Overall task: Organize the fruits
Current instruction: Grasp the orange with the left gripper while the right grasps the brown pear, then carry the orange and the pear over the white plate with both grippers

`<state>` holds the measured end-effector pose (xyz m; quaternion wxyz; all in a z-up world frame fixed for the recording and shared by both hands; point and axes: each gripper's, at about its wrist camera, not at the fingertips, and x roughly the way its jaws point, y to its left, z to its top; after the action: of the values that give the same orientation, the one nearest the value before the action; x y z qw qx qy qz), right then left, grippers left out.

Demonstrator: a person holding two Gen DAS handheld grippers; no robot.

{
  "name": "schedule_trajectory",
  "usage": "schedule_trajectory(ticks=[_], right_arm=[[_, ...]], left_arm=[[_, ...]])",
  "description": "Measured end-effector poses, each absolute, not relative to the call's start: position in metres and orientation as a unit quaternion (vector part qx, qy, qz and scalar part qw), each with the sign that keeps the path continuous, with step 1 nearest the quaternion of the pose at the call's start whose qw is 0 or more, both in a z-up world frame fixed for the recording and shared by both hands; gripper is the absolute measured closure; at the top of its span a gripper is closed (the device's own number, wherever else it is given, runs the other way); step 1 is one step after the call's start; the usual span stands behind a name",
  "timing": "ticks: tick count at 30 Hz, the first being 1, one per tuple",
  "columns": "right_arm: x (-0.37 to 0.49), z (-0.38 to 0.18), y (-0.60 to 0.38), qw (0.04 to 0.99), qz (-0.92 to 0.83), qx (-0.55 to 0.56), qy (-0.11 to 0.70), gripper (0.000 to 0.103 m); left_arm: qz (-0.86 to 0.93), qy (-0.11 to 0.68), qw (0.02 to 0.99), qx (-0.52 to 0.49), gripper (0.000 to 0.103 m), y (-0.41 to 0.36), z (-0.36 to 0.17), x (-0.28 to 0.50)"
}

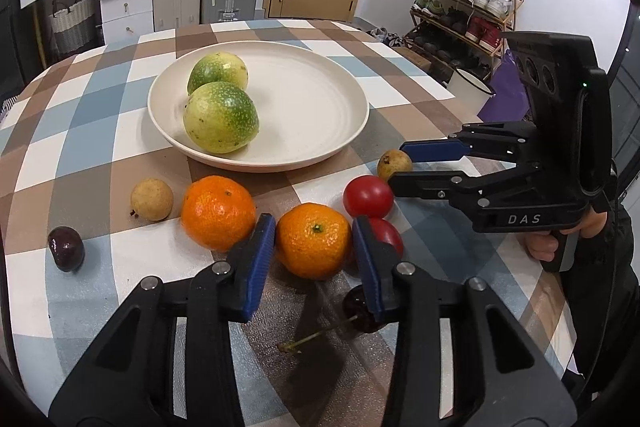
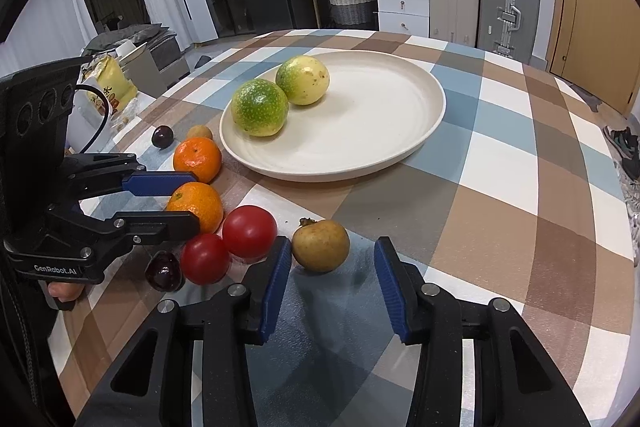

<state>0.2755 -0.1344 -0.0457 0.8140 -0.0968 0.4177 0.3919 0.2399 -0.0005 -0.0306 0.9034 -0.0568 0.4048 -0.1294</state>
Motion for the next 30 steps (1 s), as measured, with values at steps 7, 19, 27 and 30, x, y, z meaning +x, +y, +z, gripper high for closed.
schedule_trajectory(ticks=[7, 19, 27, 30], right_arm=[[0.272, -0.045, -0.131, 0.808, 0.406, -0.103, 0.414, 0.073], [0.272, -0.035, -0.138, 0.824, 0.407, -0.080, 0.387, 0.073], [0.272, -0.022, -0.143, 0.838, 0.405, -0.053, 0.361, 0.073], [0.271, -0.018, -0.144, 0.843, 0.406, -0.043, 0.351, 0.073]], left_arm=[[-0.132, 0.397, 0.906, -0.060, 0.066, 0.000, -0.026, 0.238], [-0.114, 0.364, 0.921, -0.079, 0.066, 0.009, -0.015, 0.233], [-0.083, 0.332, 0.936, -0.082, 0.066, 0.016, 0.000, 0.229], [-0.072, 0.320, 0.941, -0.081, 0.066, 0.020, 0.008, 0.228]])
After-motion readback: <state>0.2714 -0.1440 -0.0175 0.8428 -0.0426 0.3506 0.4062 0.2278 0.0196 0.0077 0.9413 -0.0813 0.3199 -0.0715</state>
